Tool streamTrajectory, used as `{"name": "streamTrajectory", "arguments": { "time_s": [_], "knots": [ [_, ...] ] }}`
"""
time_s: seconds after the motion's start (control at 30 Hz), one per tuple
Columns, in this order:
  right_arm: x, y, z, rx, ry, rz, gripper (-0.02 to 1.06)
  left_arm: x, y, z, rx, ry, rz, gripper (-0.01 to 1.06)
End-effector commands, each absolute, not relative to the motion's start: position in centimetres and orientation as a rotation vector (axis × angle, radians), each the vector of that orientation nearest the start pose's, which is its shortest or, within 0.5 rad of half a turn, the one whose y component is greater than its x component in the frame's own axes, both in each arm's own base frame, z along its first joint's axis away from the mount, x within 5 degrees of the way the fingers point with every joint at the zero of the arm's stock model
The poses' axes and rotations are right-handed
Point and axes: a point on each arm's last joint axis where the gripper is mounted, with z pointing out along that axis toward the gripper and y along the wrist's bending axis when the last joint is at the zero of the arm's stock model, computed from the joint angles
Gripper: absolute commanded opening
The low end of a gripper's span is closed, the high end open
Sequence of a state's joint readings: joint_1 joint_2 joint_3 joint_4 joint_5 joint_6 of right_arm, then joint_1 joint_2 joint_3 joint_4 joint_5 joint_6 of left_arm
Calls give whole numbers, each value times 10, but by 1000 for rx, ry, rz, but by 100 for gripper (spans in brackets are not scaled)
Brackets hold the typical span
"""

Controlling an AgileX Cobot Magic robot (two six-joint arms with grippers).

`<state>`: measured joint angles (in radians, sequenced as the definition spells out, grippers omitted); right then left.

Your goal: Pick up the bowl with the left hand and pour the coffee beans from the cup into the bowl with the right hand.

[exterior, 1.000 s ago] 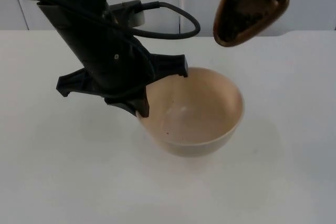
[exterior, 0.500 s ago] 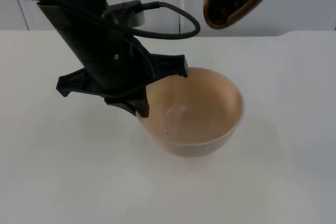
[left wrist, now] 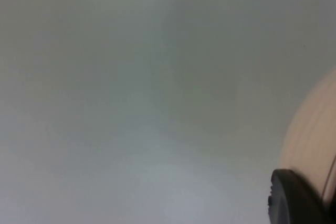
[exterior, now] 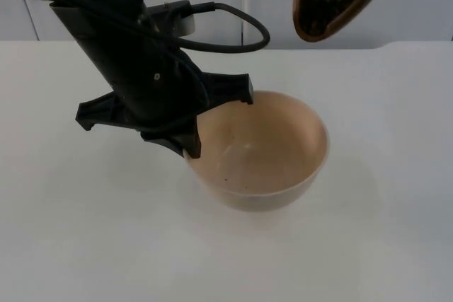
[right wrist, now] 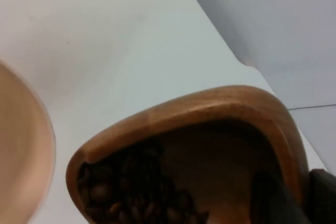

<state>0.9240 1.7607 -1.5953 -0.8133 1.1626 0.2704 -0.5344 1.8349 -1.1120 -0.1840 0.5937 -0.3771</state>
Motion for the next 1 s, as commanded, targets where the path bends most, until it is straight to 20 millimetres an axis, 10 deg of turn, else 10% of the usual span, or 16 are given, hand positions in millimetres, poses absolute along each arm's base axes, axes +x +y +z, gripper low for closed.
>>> {"name": "streamTrajectory", "arguments": {
  "time_s": [0.0,0.97],
  "knots": [
    [273,264,337,-992,2134,-602,0,301,-190,173,26,2859,-393,0],
    [248,287,347,-1096,1932,-750,0,301,-190,173,26,2861,-393,0]
  ]
}}
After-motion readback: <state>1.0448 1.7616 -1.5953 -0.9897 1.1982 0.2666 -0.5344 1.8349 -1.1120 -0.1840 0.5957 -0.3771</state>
